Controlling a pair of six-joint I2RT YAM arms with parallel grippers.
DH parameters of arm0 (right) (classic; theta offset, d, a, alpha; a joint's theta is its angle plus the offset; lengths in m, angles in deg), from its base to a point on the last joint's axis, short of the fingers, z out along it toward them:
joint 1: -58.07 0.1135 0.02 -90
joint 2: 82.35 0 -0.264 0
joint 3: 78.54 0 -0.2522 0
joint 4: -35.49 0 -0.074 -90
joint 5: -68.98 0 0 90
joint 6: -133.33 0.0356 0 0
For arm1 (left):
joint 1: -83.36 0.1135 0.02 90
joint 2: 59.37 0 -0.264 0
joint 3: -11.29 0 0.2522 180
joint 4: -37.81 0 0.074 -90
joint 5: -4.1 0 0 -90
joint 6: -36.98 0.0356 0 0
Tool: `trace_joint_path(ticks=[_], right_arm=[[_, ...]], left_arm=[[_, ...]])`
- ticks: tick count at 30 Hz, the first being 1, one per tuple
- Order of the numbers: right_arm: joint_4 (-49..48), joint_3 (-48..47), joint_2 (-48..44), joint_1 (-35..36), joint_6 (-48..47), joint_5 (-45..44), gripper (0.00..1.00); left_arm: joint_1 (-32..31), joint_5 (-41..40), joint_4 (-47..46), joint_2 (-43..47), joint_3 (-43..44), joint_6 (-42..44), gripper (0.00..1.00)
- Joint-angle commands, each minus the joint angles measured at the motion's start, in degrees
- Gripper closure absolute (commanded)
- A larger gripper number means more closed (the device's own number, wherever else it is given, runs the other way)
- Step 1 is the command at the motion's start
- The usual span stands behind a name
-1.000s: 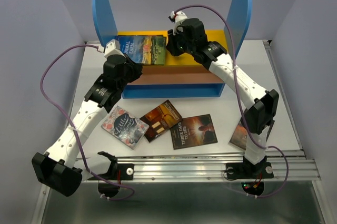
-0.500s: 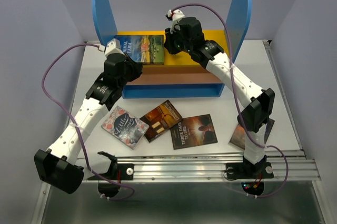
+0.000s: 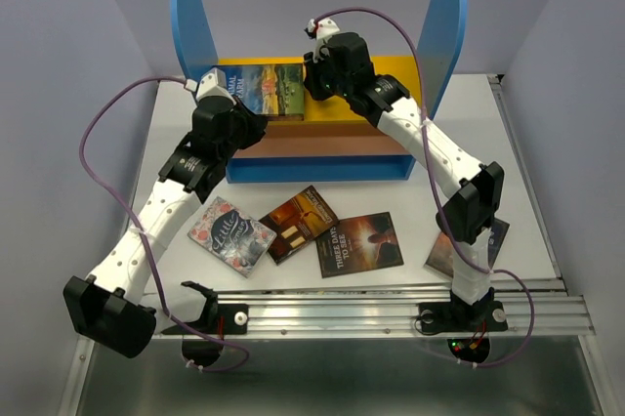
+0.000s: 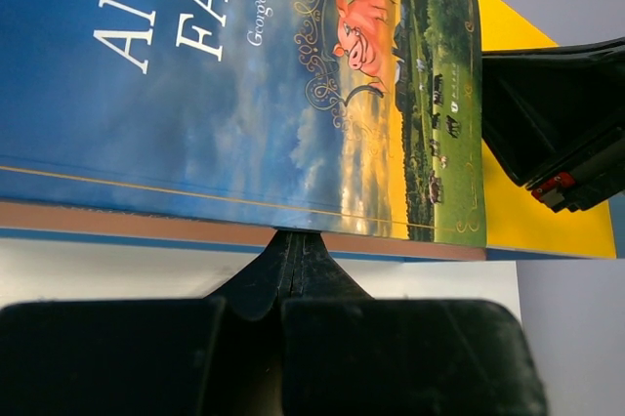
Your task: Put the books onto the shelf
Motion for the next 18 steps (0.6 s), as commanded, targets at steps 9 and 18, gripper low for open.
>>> trace_joint_path(ticks=[9, 18], right_arm=[[-3.7, 0.4, -2.8, 1.0, 0.6, -5.2, 0.75], [-3.7, 3.5, -5.0, 1.5, 0.9, -2.8, 0.75]], left_arm=[[1.4, 2.8, -0.2, -0.8, 4.7, 3.0, 1.0], [1.4, 1.1, 1.7, 4.5, 1.1, 2.0, 1.0]])
